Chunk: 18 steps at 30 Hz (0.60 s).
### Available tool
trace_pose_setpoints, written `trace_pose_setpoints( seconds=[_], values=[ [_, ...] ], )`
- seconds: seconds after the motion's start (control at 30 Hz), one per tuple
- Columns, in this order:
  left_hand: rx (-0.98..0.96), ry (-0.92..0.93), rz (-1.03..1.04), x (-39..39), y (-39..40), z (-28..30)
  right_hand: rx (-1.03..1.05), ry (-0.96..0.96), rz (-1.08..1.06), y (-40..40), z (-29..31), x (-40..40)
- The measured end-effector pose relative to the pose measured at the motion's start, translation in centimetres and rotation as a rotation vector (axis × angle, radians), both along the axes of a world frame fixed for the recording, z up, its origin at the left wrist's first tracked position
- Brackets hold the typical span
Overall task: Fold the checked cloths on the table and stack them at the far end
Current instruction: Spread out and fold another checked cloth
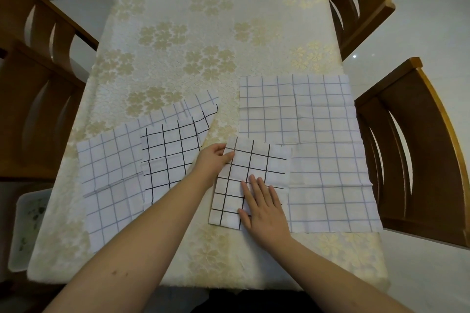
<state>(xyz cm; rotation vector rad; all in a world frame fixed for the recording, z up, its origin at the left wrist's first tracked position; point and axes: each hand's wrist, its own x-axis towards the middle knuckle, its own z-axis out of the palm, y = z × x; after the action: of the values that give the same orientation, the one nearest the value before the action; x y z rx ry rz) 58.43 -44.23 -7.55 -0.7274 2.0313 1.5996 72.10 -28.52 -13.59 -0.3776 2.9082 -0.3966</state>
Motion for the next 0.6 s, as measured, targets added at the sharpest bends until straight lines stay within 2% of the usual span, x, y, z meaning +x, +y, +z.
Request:
trace_pose_setpoints(
  seconds=[0.27, 0.43, 0.6],
  values=[
    [-0.023, -0.011, 0.141, -0.8, -0.5, -0.7, -0.018, 0.001, 0.005, 0.6, -0.3, 0.5],
    [-0.136, 0.035, 0.106, -0.8, 0.0, -0.4, -0.016, 0.001, -0.035, 0.7, 0.3, 0.3],
    [-0.175, -0.049, 0.019, -0.3, -0.5, -0.4, -0.021, -0.003, -0.057, 1.0, 0.7, -0.5]
  ],
)
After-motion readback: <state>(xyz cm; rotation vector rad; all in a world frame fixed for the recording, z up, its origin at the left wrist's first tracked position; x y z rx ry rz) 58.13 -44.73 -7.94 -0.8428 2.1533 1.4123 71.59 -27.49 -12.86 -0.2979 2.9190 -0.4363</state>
